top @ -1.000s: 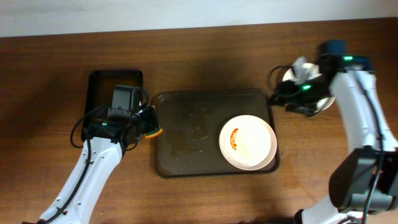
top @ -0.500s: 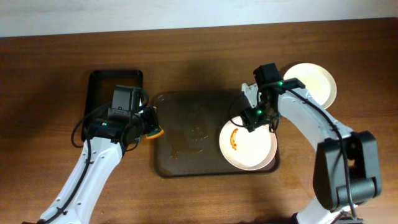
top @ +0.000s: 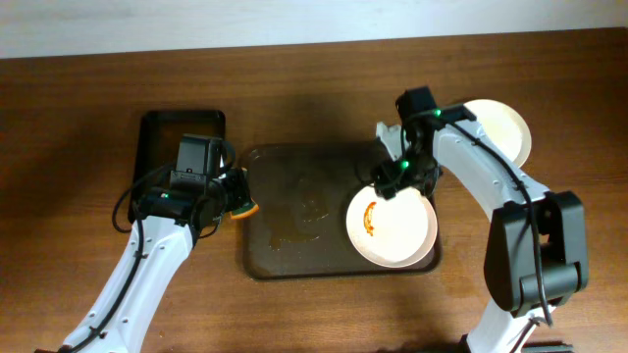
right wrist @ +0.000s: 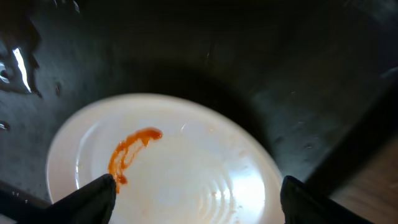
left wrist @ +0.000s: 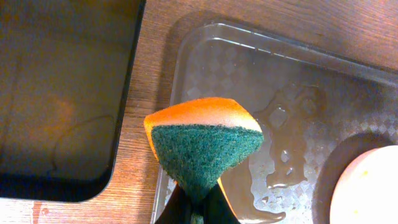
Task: Clean dirty plates on tray and stack at the side
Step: 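Reach the right gripper to the last white plate's rim and grasp it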
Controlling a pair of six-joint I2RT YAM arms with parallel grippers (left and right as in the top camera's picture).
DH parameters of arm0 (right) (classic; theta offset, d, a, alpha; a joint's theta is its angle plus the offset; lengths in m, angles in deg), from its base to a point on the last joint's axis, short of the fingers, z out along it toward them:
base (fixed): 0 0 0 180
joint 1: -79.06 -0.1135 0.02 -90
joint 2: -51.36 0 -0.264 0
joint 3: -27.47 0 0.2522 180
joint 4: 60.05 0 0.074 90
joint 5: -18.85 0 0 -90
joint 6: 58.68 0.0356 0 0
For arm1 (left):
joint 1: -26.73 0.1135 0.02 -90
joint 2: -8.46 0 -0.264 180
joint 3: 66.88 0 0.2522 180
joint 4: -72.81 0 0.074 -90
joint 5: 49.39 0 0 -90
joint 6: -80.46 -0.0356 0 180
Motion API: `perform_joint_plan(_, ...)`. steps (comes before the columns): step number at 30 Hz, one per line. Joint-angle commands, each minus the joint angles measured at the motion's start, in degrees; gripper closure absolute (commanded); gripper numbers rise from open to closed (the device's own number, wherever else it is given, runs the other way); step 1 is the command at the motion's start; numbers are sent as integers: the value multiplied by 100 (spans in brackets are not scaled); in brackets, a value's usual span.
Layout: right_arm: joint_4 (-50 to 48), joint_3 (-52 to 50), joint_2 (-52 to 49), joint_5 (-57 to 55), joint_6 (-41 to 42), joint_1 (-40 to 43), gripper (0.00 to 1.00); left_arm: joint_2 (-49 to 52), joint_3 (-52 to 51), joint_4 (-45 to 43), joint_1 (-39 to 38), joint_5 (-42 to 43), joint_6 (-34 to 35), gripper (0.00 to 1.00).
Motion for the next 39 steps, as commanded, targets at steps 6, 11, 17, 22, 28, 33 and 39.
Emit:
perform_joint_plan(6,-133,-291,-317,-297,-485,50,12,20,20,-15,0,63,-35,100)
perform_joint_plan(11,-133,-492,-498,-507,-332,55,20,17,20,-13,0,61,-37,100)
perform_joint_plan(17,-358,-498,-498,654,195,-101,55,17,17,-20,0,61,-35,100)
perform_joint_plan(22,-664,-103,-494,651,1364,-284,65,20,20,-17,0,63,-35,100)
perform_joint_plan(28,1545,1244,-310,-299,2103,-24,65,17,20,-20,0,61,-35,100)
perform_joint_plan(33,1438,518,-289,-525,2828,7,66,17,17,-17,0,61,-35,100)
perform_joint_plan(39,590,-981,398,-229,2949,-4,64,20,20,-63,0,61,-35,100)
